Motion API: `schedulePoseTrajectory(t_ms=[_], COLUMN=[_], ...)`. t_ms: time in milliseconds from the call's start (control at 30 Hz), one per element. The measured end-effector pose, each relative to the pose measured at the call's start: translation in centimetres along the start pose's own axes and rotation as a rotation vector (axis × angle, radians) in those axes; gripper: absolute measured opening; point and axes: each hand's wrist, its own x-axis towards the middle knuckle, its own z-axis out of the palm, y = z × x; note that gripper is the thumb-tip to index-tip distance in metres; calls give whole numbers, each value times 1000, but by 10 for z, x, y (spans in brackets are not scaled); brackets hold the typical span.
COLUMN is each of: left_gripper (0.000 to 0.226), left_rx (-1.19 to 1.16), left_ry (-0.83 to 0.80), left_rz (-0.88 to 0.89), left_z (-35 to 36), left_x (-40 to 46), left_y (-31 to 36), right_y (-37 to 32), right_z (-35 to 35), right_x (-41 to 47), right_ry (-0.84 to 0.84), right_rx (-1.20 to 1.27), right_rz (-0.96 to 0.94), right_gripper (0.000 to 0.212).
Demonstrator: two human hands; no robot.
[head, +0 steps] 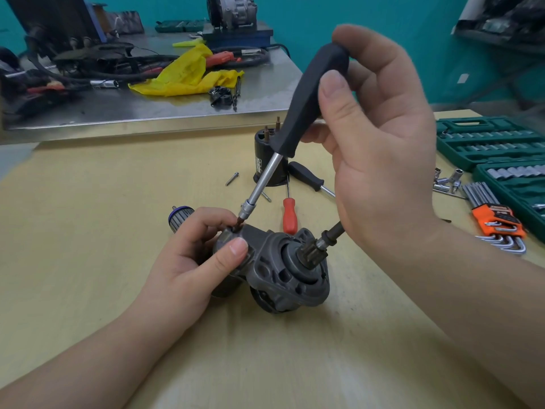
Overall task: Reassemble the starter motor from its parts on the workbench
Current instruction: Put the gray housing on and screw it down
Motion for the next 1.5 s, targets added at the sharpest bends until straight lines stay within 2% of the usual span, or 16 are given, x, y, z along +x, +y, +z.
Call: schedulePoseTrajectory(t_ms=[133, 267, 400, 600, 700, 867, 1000, 1100, 1167, 1300, 1433, 1500], left_gripper=[32, 22, 22, 40, 34, 23, 21, 22, 25, 45, 25, 29], left_rx=[-3, 12, 0, -12, 2, 11, 5, -1, -4, -12, -3, -4], left_ry=[-6, 2, 2, -2, -7, -5, -6, -3, 0, -3, 5, 0], left_rz=[-7, -12, -12, -10, -10, -15, -16, -17, -17, -23, -12, -14], left_z=[-1, -1, -1, 0, -1, -1, -1, -2, -1, 0, 0, 0], left_x=[-1, -2, -1, -2, -2, -1, -2, -2, -2, -2, -2, -2], left_y=[1, 1, 0, 2, 2, 1, 1, 0, 1, 3, 1, 1], right_y=[-1, 0, 0, 1, 0, 0, 1, 1, 1, 0, 1, 1], right_z=[1, -1, 0, -1, -2, 0, -1, -2, -1, 1, 0, -2], right_x=[1, 0, 0, 1, 0, 1, 2, 1, 0, 2, 2, 1], right_ry=[20, 9, -4, 16, 7, 14, 36, 38, 22, 12, 36, 36], right_rx=[-4, 90, 13, 62, 100, 28, 51, 107, 99, 28, 53, 100], right_rz=[-8, 35, 9, 34, 46, 18, 25, 57, 56, 14, 26, 47], right_gripper=[23, 24, 25, 19, 23, 23, 16, 20, 23, 21, 16, 19])
